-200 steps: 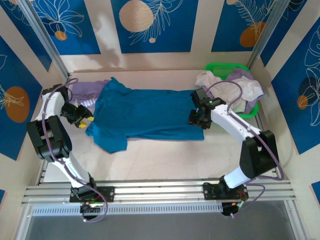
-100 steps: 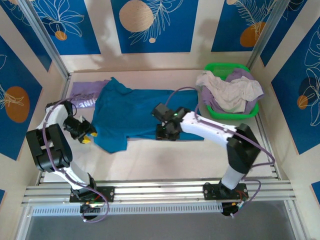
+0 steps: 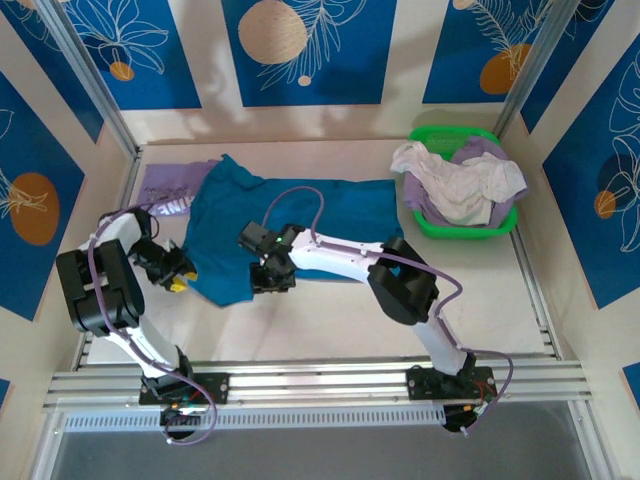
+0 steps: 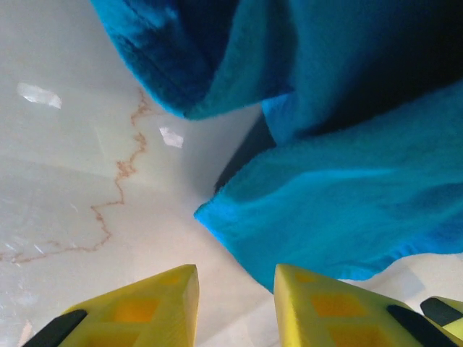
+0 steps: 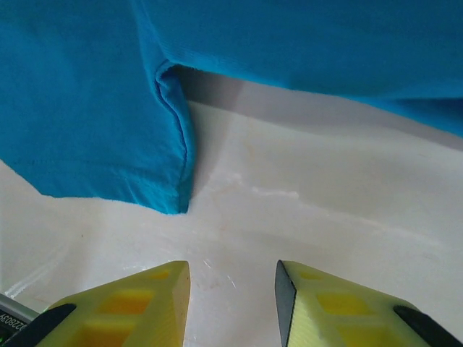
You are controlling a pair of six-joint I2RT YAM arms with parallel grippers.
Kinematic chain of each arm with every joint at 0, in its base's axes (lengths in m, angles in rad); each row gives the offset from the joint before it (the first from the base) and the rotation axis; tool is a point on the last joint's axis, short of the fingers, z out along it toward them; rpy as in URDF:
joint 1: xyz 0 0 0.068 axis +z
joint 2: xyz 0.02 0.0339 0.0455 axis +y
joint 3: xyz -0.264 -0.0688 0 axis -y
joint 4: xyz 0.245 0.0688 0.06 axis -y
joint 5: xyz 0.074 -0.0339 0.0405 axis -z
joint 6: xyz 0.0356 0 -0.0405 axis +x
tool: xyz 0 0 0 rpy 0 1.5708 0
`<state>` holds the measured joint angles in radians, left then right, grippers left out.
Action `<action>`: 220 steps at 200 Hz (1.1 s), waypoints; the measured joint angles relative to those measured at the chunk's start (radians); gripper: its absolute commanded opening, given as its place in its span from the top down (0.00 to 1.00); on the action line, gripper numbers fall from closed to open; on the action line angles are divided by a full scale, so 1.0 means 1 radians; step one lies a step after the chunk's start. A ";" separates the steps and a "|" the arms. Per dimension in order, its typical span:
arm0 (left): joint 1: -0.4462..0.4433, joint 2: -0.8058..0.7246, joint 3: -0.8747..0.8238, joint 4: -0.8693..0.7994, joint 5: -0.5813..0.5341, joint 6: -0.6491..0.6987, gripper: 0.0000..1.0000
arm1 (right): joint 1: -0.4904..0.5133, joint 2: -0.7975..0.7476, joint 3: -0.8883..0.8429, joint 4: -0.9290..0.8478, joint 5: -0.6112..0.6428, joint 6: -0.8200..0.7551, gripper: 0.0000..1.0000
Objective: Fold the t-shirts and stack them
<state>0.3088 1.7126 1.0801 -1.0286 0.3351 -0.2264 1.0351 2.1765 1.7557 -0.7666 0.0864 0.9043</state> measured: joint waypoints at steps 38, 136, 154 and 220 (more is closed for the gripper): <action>-0.005 0.026 -0.037 0.037 -0.008 0.000 0.66 | 0.007 0.063 0.056 0.015 -0.052 -0.001 0.64; -0.013 0.092 -0.024 0.061 -0.024 0.004 0.99 | 0.008 0.169 0.156 0.013 -0.118 -0.007 0.84; -0.013 0.092 -0.007 0.064 -0.022 0.005 1.00 | 0.007 0.172 0.165 0.016 -0.121 -0.008 0.92; -0.013 0.077 0.059 0.045 0.006 0.001 1.00 | -0.010 0.173 0.174 0.015 -0.128 -0.016 1.00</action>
<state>0.2958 1.7901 1.1389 -0.9833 0.3416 -0.2256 1.0252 2.3493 1.9301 -0.7517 -0.0418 0.8886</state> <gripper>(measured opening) 0.050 0.062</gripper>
